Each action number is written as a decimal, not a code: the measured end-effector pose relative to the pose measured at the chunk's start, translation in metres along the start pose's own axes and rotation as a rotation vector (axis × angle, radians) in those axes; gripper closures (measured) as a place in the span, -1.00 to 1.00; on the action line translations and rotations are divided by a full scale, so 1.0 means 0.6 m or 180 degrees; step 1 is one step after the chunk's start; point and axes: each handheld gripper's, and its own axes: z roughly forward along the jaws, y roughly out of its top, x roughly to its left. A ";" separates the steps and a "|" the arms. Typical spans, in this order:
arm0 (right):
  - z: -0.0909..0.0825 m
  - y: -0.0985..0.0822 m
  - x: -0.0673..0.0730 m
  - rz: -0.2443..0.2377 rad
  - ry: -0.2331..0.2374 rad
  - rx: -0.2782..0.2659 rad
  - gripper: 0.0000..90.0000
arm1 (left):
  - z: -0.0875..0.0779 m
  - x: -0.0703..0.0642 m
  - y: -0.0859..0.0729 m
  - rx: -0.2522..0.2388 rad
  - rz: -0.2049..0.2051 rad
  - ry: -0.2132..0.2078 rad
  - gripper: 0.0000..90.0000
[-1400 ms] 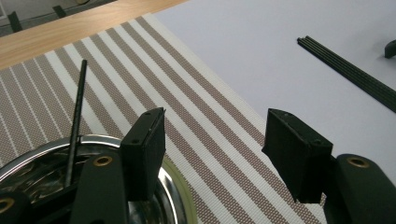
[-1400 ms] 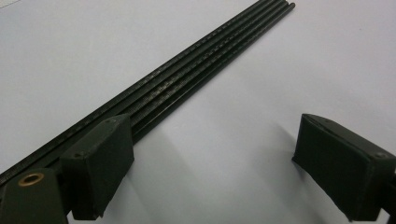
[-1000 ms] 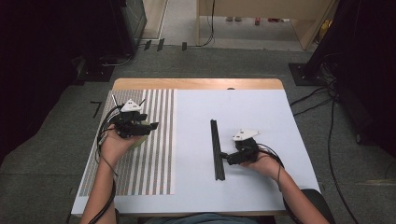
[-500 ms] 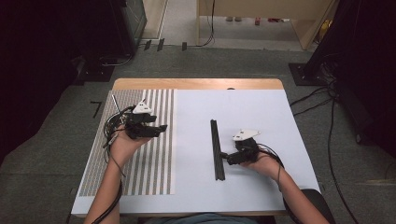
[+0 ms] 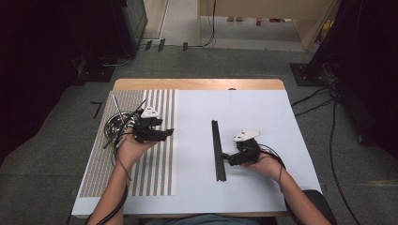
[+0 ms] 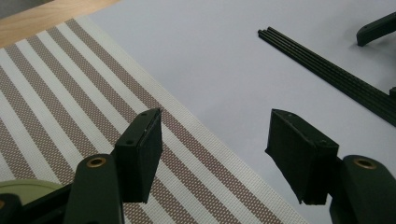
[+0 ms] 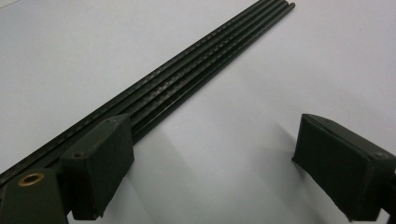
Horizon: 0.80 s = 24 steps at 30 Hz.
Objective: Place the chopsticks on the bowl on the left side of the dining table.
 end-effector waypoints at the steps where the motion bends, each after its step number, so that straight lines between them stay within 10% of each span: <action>1: 0.000 0.000 0.000 0.0000 0.0000 0.0000 -0.75 | 0.002 -0.003 0.001 -0.0014 -0.0027 -0.0046 -0.22; 24: 0.000 0.000 0.000 0.0002 0.0002 -0.0001 -0.75 | 0.037 -0.040 0.003 0.0117 0.0140 -0.0122 -0.29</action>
